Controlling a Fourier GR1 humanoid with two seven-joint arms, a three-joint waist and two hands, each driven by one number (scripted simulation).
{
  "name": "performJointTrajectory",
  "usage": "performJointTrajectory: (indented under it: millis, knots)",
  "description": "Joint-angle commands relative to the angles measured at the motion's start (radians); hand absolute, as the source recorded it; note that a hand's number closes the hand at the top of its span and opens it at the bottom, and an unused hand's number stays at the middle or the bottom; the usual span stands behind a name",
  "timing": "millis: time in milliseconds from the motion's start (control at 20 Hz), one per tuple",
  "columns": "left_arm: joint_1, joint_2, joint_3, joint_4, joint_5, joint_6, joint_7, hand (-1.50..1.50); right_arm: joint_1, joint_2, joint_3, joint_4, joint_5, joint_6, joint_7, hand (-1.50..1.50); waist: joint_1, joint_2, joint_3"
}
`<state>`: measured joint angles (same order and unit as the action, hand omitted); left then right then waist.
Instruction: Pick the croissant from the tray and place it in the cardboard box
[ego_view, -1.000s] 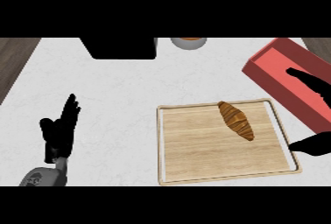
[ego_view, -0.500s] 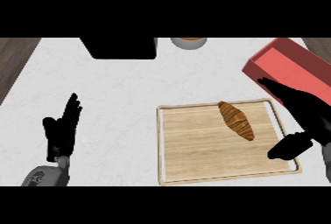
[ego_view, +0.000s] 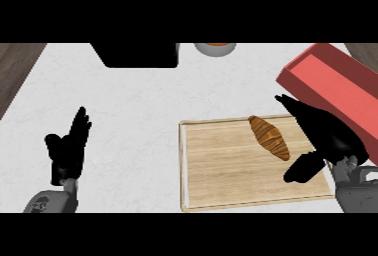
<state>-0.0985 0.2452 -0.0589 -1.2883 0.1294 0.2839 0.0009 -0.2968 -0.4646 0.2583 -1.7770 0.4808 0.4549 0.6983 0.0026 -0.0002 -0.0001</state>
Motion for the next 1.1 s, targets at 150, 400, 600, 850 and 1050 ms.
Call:
performJointTrajectory:
  millis: [150,400,600,850,1050]
  knots:
    - [0.023,-0.046,-0.005,-0.041,-0.057,0.01,0.007,0.0,-0.011,0.12,0.023,0.024,0.116,0.04,0.071,-1.5,0.0,0.0,0.0]
    - [-0.018,-0.028,0.071,0.084,-0.032,-0.059,-0.059,0.0,-0.037,0.175,0.018,0.117,0.188,0.016,0.041,-1.5,-0.001,0.001,0.0]
    - [-0.018,-0.018,0.06,-0.06,-0.066,-0.039,0.083,0.0,-0.08,0.196,-0.047,0.129,0.183,0.075,0.057,-1.5,0.001,0.0,0.0]
    - [0.014,-0.067,0.044,-0.08,-0.09,-0.036,0.068,0.0,-0.059,0.189,-0.06,0.212,0.252,0.052,-0.03,-1.5,0.001,0.0,0.0]
    - [0.018,-0.039,0.096,-0.038,-0.085,-0.081,0.036,0.0,-0.061,0.205,-0.071,0.226,0.286,0.083,-0.026,-1.5,0.0,0.0,0.0]
